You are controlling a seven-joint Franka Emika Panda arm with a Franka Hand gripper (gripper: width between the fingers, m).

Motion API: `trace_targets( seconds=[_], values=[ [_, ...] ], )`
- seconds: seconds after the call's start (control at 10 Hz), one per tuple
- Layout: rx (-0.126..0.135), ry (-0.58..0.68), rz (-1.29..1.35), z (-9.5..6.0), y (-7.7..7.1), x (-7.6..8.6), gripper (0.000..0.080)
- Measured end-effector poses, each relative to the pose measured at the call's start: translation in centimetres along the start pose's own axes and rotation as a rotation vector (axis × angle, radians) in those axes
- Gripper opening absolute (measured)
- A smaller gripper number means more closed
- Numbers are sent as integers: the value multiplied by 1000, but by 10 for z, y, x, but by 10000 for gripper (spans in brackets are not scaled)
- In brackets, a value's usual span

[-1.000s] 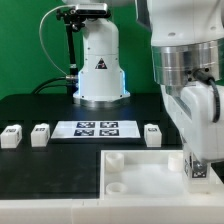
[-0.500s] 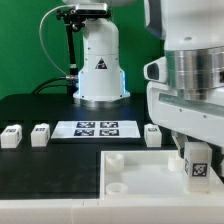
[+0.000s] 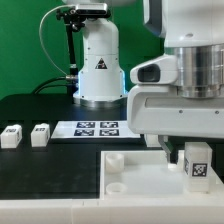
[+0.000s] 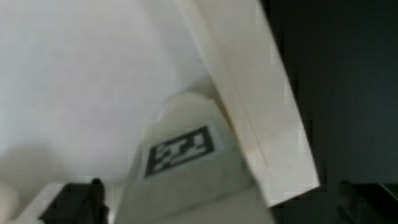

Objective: Assemble one leg

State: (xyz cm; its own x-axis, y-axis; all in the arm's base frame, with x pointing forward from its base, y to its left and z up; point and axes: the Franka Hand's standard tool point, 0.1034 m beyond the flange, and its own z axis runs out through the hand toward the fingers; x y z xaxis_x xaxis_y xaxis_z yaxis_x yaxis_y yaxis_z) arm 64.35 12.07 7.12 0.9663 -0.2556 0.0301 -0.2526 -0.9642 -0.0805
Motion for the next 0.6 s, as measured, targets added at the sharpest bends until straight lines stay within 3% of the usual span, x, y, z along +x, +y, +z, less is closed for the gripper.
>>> trace_targets(
  seconds=[0.2, 0.3, 0.4, 0.5, 0.6],
  values=[
    [2, -1, 29, 3, 0, -1, 649],
    [2, -1, 27, 3, 1, -1, 520],
    [7, -3, 135, 3, -1, -2, 520],
    [6, -5, 252, 3, 0, -2, 382],
    [1, -8, 361, 4, 3, -2, 297]
  ],
)
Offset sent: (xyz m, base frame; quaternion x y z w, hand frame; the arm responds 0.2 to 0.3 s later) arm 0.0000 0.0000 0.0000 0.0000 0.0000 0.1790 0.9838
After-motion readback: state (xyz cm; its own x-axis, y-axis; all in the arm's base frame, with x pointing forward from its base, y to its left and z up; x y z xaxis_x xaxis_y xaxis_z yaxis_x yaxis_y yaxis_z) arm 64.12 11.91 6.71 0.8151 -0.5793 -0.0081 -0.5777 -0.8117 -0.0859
